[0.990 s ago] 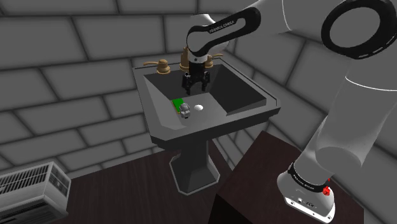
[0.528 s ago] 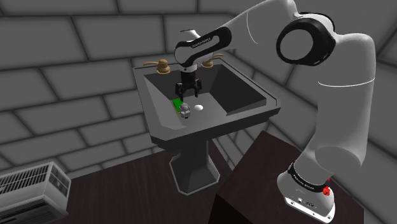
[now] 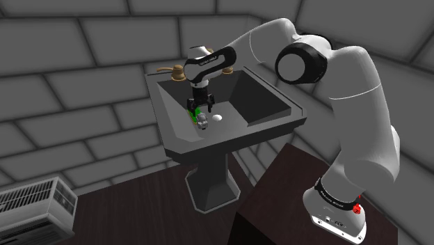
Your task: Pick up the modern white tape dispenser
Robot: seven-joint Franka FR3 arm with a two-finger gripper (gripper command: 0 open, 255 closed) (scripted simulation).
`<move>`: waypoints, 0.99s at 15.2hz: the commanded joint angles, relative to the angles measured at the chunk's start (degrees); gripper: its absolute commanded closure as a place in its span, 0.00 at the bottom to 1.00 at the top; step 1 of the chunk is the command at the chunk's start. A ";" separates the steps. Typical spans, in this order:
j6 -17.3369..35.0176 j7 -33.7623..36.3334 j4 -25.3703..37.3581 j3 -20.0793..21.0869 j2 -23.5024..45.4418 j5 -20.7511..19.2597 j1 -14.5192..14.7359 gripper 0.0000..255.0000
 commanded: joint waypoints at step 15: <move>2.97 -0.19 -0.67 0.07 2.31 0.12 0.01 1.00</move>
